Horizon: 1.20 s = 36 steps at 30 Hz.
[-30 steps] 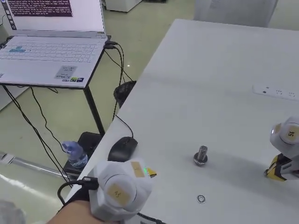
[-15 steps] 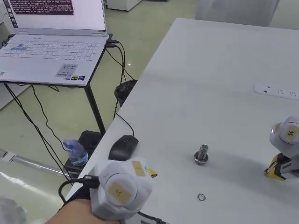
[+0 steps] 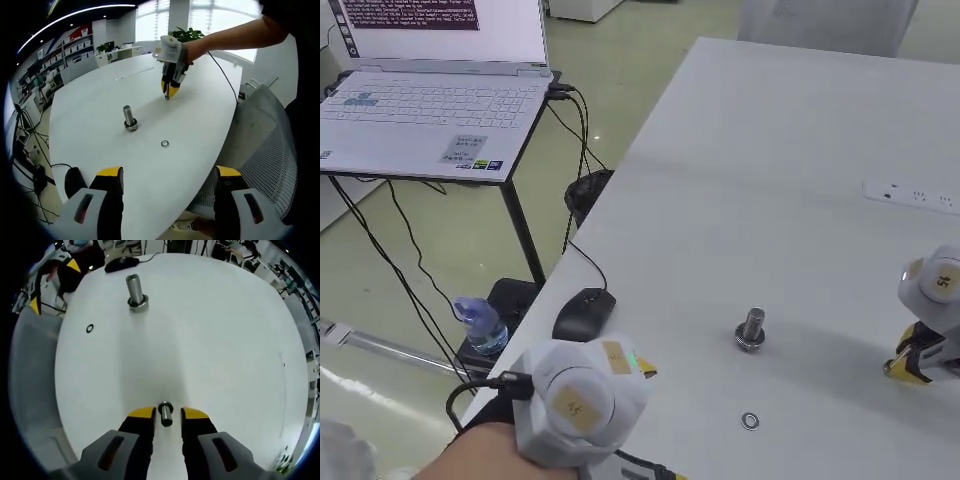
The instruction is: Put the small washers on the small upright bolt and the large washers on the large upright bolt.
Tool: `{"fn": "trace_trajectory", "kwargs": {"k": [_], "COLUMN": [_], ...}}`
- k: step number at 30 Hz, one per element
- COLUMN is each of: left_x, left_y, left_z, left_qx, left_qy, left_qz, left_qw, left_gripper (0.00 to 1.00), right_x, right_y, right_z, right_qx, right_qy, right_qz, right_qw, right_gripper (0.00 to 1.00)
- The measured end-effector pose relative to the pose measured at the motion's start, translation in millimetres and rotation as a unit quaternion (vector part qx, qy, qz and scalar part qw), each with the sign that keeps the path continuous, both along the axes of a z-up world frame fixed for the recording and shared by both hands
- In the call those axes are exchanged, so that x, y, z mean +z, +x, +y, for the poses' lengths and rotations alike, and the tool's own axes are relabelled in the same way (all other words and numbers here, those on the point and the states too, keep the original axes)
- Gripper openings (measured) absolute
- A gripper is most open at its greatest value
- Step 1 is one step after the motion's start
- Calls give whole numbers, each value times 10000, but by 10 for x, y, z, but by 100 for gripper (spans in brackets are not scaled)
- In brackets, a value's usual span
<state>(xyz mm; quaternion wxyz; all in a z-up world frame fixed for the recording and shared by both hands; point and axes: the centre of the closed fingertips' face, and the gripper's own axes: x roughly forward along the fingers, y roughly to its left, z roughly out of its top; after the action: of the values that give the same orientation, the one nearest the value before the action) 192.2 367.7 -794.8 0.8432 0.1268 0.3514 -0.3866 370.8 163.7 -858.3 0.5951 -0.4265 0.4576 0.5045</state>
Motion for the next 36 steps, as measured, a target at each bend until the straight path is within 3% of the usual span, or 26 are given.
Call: {"fn": "trace_trajectory", "kwargs": {"k": [10, 17, 25, 36], "left_x": [35, 75, 113, 133], "left_y": [-1, -2, -29, -3], "left_z": [16, 16, 29, 43], "left_qx": [-4, -43, -87, -65], "left_qy": [0, 16, 30, -49], "left_qz": [-46, -90, -90, -117], "left_qw": [10000, 9999, 9999, 9999], "left_gripper": [74, 75, 77, 78], "right_x": [115, 266, 338, 371], "right_y": [-24, -49, -70, -217], "right_z": [87, 311, 485, 833], "right_qx": [115, 130, 311, 642], "right_qy": [122, 408, 455, 557], "right_qz": [-57, -32, -86, -78], "right_qw": [9998, 9991, 9984, 9964], "right_gripper": [27, 30, 32, 33]}}
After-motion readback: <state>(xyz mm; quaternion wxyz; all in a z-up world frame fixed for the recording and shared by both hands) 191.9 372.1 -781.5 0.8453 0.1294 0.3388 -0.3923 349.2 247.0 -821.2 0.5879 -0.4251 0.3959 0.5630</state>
